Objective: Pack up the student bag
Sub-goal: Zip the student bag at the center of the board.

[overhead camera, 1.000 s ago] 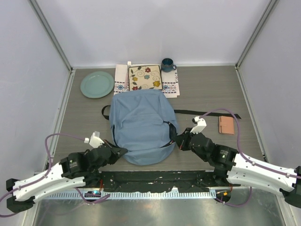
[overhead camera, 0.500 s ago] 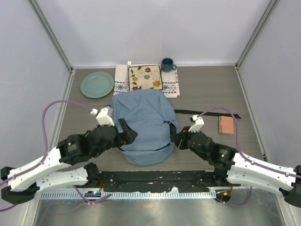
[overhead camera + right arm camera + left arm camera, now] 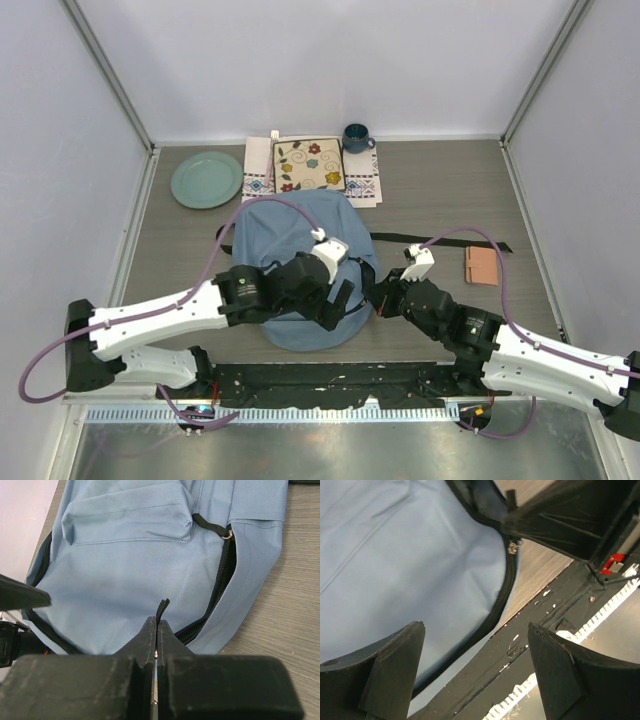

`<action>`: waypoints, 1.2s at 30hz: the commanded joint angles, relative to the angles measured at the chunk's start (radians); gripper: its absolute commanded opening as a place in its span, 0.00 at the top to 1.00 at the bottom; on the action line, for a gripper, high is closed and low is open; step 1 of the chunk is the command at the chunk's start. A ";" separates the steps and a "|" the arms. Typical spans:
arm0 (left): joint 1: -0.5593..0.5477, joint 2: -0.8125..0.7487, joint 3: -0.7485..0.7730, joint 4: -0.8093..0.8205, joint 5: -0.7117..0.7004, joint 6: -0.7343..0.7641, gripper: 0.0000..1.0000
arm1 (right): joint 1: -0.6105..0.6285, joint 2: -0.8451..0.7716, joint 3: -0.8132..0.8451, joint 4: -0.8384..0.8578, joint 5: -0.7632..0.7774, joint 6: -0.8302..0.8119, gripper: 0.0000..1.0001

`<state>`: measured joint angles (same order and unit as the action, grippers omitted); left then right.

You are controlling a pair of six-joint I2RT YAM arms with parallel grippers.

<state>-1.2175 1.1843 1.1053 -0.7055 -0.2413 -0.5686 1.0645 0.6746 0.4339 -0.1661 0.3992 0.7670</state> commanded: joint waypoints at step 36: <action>-0.247 0.167 -0.347 0.491 -0.156 -0.109 1.00 | -0.087 0.111 0.084 0.020 0.141 0.034 0.99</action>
<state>-1.3987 1.3636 0.8040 -0.2138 -0.3710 -0.5816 1.0367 0.7483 0.4355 -0.1947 0.4343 0.8154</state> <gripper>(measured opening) 0.038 0.032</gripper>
